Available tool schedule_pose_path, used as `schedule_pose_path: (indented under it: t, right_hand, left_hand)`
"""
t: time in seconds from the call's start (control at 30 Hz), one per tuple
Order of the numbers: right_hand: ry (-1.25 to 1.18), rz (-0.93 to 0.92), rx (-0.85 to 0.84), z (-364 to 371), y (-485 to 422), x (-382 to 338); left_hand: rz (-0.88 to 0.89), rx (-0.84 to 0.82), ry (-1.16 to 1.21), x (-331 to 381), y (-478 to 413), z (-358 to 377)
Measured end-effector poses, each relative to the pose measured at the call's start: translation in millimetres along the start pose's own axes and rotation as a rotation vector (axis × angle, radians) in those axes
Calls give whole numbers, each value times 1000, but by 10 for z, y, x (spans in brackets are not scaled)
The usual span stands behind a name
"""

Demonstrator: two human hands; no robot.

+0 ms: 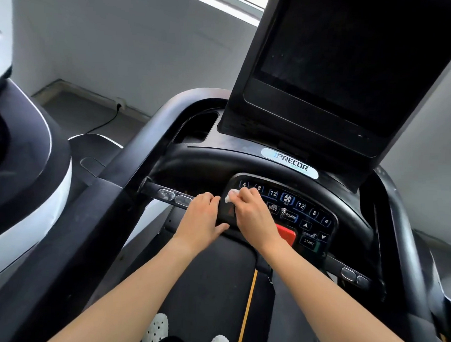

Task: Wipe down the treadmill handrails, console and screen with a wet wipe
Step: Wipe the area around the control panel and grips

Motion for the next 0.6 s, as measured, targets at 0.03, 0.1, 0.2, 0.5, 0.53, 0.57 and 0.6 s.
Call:
schedule_pose_path:
  t: [0.03, 0.1, 0.2, 0.5, 0.53, 0.57, 0.6]
  right_hand:
    - [19, -50, -44, 19, 9, -18]
    - [21, -47, -69, -24, -46, 59]
    - [-60, 198, 122, -249, -161, 327]
    - [0, -45, -11, 8, -29, -49]
    - [15, -58, -24, 12, -34, -28]
    - [15, -12, -6, -15, -60, 31]
    - [-4, 91, 42, -59, -85, 117]
  left_hand:
    - [6, 13, -17, -16, 29, -6]
    - [23, 16, -44, -48, 60, -4]
    - [15, -11, -34, -67, 52, -14]
    - [19, -38, -13, -18, 104, -103]
    - [28, -40, -14, -21, 113, -113]
    - [41, -49, -18, -25, 124, -119]
    - [55, -65, -24, -31, 136, -123]
Point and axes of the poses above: each hand's wrist, its own y-axis away from the middle knuckle, its own z-axis out of the palm, x = y × z, the point moved 8 cm from there along -y, towards the middle knuckle
